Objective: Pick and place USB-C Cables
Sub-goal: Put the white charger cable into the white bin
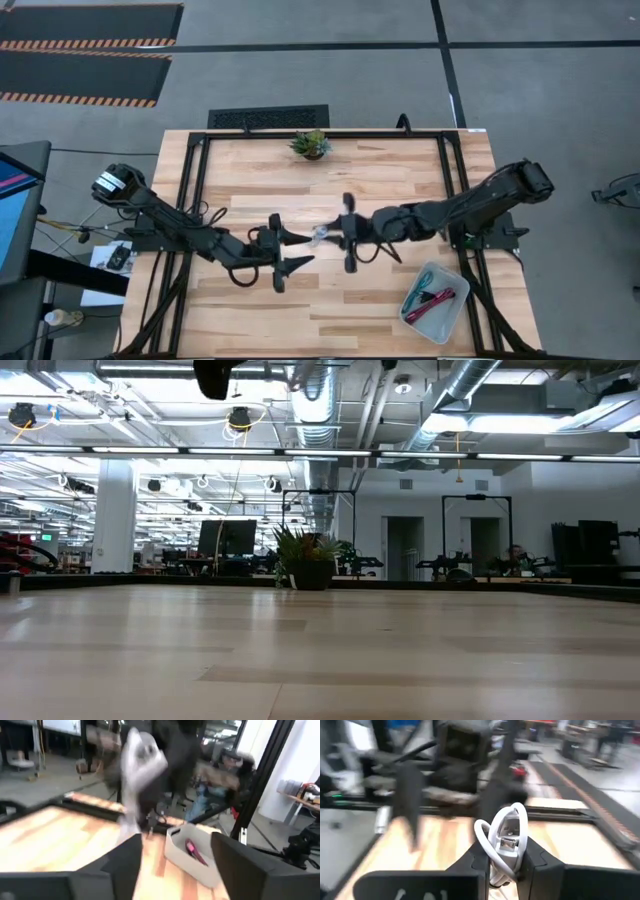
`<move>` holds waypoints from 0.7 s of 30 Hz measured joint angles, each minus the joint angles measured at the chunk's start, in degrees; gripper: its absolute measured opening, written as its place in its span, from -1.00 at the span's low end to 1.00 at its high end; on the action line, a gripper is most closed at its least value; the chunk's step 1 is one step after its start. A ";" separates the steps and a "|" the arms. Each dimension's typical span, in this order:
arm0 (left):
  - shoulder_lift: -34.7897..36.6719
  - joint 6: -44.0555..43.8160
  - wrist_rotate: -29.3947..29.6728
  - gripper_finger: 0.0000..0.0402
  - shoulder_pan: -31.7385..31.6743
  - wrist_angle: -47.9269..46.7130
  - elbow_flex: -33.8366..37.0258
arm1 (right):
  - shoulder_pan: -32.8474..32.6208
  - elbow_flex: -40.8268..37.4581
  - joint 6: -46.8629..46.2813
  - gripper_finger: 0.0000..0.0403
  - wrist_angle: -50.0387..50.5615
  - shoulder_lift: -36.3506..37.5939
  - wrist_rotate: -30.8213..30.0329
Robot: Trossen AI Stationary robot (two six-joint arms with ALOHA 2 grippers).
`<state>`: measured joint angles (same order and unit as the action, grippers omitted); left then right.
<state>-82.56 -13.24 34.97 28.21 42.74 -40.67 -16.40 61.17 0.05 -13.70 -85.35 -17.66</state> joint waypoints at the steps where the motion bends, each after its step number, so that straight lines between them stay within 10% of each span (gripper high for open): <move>1: 0.00 -1.13 0.05 0.16 -0.01 -0.88 -0.02 | -0.05 0.51 -0.01 -0.71 3.28 1.05 -1.39; 12: 0.00 -11.89 5.87 0.36 -0.20 -10.40 -0.04 | -12.26 5.96 -15.13 -0.71 54.97 10.21 -3.55; 21: -0.02 -14.62 6.40 0.37 -0.91 -12.42 -0.04 | -26.02 9.26 -33.72 -0.71 71.70 7.62 3.37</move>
<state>-82.59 -27.86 41.37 27.29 30.33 -40.71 -42.42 70.43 -33.67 58.00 -77.73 -14.29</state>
